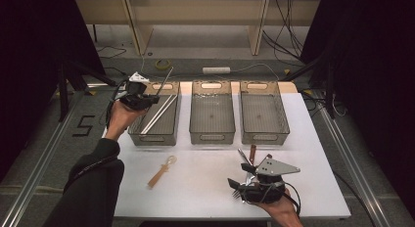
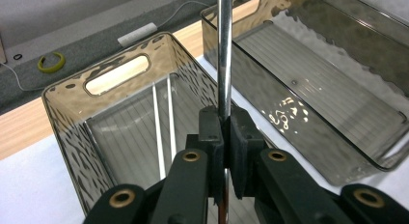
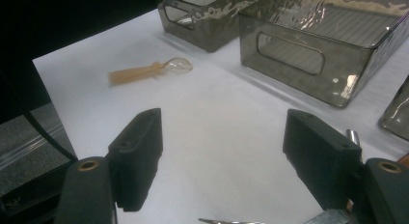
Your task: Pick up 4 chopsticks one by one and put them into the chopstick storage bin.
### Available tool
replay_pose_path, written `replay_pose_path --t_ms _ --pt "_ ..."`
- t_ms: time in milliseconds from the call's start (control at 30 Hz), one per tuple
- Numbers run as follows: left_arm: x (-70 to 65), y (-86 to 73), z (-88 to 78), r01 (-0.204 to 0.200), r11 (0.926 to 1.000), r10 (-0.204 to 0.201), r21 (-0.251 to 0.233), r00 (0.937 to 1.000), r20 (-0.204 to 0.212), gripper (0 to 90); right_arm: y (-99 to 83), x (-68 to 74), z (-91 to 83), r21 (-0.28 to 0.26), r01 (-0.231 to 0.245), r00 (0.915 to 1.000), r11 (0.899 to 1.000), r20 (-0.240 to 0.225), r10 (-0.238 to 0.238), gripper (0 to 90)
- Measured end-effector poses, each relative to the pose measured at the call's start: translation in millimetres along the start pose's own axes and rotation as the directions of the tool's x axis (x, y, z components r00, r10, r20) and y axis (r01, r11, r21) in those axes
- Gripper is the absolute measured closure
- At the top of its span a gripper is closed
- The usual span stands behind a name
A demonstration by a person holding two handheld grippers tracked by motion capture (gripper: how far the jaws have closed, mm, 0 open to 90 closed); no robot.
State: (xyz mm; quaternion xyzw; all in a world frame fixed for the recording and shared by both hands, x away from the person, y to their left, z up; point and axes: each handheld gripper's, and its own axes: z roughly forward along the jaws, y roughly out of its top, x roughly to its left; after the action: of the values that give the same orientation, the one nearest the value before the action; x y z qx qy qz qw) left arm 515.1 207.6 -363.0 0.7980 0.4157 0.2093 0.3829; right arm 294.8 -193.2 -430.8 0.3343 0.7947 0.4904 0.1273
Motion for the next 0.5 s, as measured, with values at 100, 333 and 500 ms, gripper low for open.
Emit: replay_pose_path --t_ms 100,333,500 --pt "2.1 -4.1 5.5 0.011 0.9999 -0.011 -0.008 0.9999 -0.005 84.4 -0.2 0.1 0.1 -0.001 0.000 1.0000 1.000 -0.003 0.000 31.2" --pt "0.7 -10.6 15.7 0.028 0.9992 -0.028 -0.028 0.9994 -0.020 84.4 -0.2 1.9 0.2 -0.007 0.003 0.9999 1.000 -0.009 -0.004 31.2" --pt "1.4 -14.6 20.7 0.048 0.9987 -0.049 -0.015 0.9984 -0.030 84.4 -0.3 1.7 0.1 -0.008 0.002 1.0000 1.000 -0.010 -0.002 31.3"
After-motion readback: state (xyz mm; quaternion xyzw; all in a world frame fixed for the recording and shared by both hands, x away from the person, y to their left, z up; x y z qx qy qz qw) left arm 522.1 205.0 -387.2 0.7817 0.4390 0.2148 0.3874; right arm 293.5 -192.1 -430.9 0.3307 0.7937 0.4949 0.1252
